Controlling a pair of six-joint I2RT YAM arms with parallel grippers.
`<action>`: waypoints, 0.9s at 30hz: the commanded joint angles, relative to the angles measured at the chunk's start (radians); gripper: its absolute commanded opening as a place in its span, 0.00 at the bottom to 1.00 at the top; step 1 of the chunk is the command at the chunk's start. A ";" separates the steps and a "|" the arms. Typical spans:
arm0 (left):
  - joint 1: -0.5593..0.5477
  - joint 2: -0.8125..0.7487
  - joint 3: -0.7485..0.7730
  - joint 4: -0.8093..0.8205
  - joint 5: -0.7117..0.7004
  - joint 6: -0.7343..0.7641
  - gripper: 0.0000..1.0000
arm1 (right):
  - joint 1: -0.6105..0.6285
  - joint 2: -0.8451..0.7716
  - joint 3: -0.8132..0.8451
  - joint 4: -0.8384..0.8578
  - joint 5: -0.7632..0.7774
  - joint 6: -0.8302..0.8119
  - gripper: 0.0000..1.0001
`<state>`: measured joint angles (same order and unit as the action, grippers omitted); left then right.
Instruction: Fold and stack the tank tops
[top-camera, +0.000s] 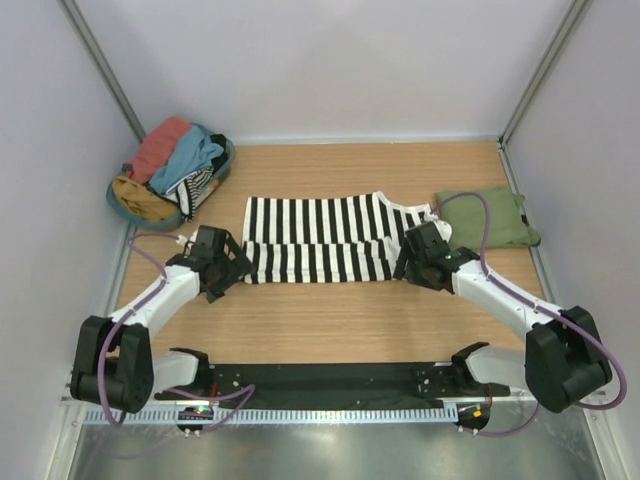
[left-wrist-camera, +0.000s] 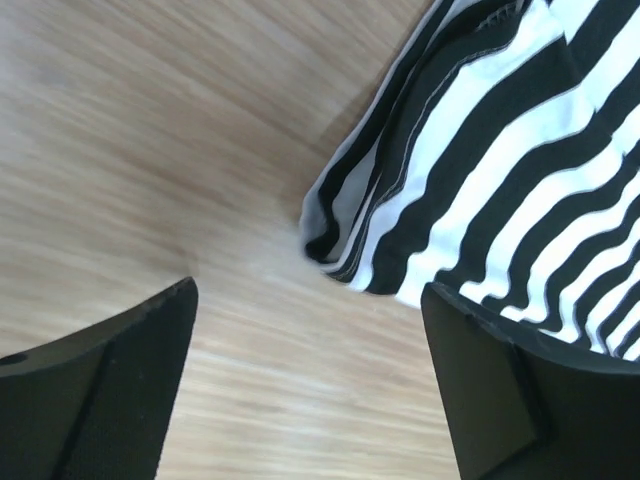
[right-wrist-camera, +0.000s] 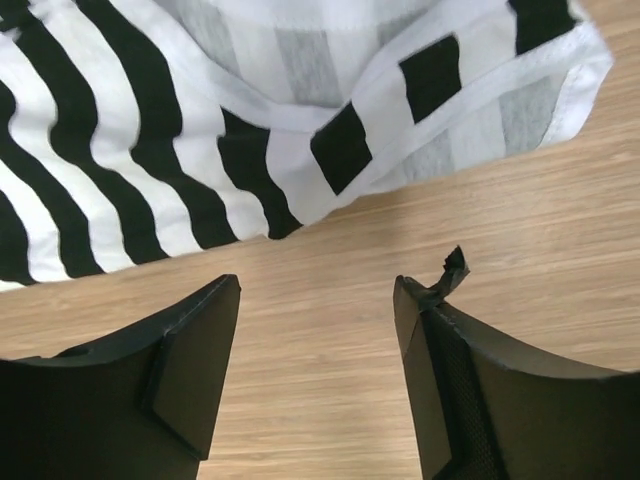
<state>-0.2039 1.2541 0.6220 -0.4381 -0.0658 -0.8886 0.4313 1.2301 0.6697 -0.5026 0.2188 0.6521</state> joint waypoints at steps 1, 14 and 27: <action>-0.014 -0.065 0.057 -0.117 -0.152 0.008 0.99 | 0.001 -0.014 0.107 0.022 0.067 -0.047 0.69; 0.004 0.427 0.634 -0.001 -0.034 0.229 0.91 | -0.068 0.478 0.686 0.042 -0.021 -0.273 0.68; 0.004 0.855 1.044 -0.114 -0.167 0.352 0.86 | -0.134 0.883 1.073 0.033 -0.053 -0.384 0.72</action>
<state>-0.2047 2.0838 1.6131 -0.5201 -0.1841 -0.5896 0.3145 2.0937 1.6676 -0.4904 0.1917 0.3073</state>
